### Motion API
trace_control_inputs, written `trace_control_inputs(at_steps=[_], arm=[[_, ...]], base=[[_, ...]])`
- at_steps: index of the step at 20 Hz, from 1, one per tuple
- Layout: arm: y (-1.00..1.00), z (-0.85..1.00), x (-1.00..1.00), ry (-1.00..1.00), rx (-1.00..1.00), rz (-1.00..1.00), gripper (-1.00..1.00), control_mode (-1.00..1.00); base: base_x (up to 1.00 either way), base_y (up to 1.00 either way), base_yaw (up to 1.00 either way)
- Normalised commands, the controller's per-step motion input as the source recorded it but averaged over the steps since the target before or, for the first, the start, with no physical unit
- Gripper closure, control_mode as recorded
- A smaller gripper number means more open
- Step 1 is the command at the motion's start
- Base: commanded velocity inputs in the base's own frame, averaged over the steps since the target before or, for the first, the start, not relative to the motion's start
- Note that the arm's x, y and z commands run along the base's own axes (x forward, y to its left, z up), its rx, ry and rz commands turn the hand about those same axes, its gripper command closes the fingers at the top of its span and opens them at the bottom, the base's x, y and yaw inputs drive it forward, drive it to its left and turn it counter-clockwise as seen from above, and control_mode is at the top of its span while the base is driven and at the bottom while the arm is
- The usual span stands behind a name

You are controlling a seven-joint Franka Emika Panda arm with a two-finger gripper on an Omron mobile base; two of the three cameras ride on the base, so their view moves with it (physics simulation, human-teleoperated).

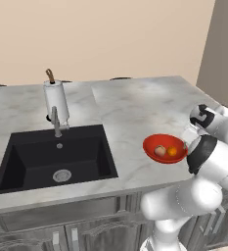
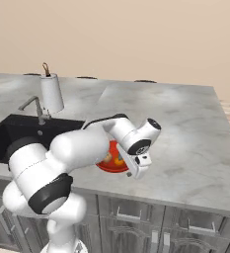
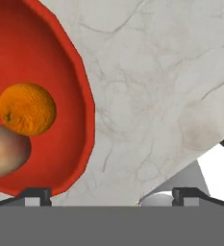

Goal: Dump the tangerine and peach from the bowl so the bowl can be washed. Place the bowl in the sink after clearing the leftovers.

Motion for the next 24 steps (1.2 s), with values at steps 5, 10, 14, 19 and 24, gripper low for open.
trace_control_inputs(at_steps=[5,10,14,19,24], arm=[[-0.04,-0.22,0.3,0.0,0.0,-0.01,-1.0,-1.0],[-0.1,-0.23,0.28,0.0,0.0,-0.02,-1.0,-1.0],[-0.27,-0.22,0.23,0.0,0.0,-0.06,-1.0,-1.0],[-0.16,-0.18,0.35,0.0,0.0,-0.07,-1.0,-1.0],[0.0,-0.17,0.35,0.0,0.0,-0.04,-1.0,-1.0]], base=[[0.0,0.0,0.0],[0.0,0.0,0.0],[0.0,0.0,0.0],[0.0,0.0,0.0],[0.0,0.0,0.0]])
